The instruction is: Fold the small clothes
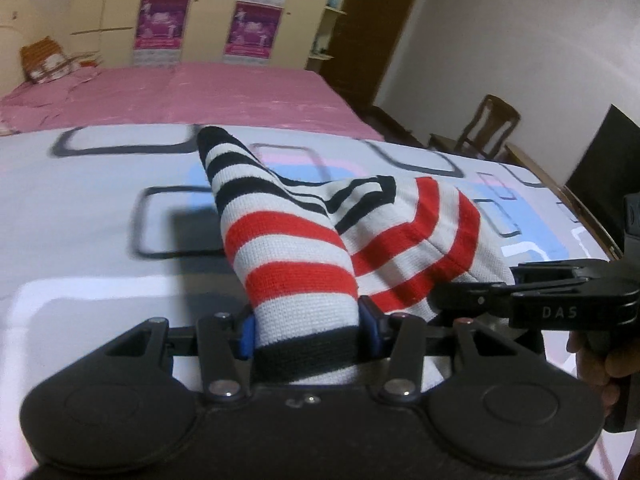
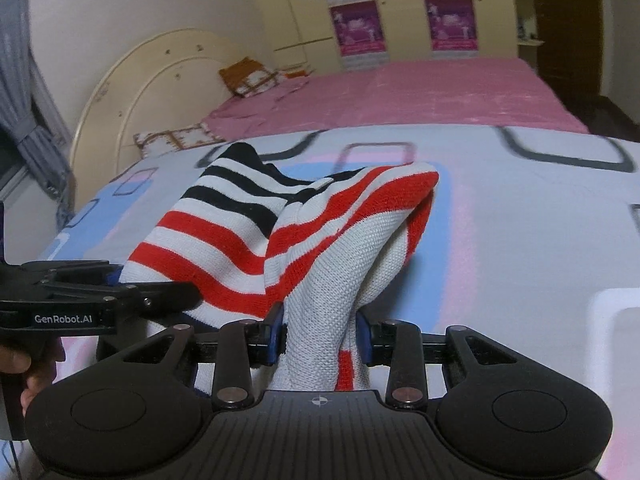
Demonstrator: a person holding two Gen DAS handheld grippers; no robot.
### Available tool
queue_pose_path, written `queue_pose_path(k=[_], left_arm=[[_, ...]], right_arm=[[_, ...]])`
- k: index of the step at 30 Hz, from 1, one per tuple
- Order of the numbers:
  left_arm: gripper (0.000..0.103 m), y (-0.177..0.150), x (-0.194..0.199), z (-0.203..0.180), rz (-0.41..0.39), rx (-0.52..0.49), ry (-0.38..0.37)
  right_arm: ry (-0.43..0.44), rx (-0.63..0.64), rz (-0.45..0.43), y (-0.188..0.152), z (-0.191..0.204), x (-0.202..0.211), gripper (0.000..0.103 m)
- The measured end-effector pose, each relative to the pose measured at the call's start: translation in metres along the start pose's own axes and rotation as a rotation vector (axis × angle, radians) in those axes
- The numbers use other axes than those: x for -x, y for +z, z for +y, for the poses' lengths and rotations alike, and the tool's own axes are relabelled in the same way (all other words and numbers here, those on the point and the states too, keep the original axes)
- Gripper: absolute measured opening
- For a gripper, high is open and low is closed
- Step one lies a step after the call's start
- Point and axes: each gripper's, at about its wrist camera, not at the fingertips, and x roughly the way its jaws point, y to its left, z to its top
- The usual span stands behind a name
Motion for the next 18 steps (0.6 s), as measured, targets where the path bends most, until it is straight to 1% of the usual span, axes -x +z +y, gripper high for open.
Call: queue_pose_path(k=[5,8,9,10,11,12,13,15,16,18], left_arm=[[0.048,-0.014,0.026,0.056,0.009,0.03,0.026],[0.048,-0.025,0.03,0.092,0.016,0.055,0.023],[0.05,-0.028,0.027,0.101,0.022,0.061,0.023],[0.056,-0.035,0.021,0.114,0.036,0.09,0.013],[0.061,-0.042,0.017,0.124,0.032,0.133,-0.01],[0.075,-0.047,0.015,0.131,0.009,0.161,-0.02],[0.082,-0.049,0.014,0.133,-0.003,0.175,-0.011],[0.084,-0.051,0.014,0.136,-0.016,0.185,-0.013],[0.085,-0.051,0.016,0.134,-0.018,0.18,-0.007],[0.084,-0.048,0.027,0.133,-0.033,0.158,0.003]], right_arm=[[0.041,0.006,0.029,-0.004,0.056,-0.04,0.035],[0.059,-0.009,0.047,-0.008,0.077,-0.063,0.034],[0.056,-0.014,0.056,-0.011,0.082,-0.072,0.034],[0.034,-0.015,0.068,-0.015,0.085,-0.081,0.034],[0.005,-0.026,0.087,-0.018,0.082,-0.094,0.034],[0.006,-0.054,0.098,-0.021,0.078,-0.101,0.034],[0.019,-0.09,0.094,-0.024,0.073,-0.104,0.035],[0.025,-0.112,0.097,-0.023,0.068,-0.102,0.036],[0.027,-0.113,0.099,-0.021,0.067,-0.101,0.04],[0.016,-0.124,0.098,-0.017,0.067,-0.096,0.044]])
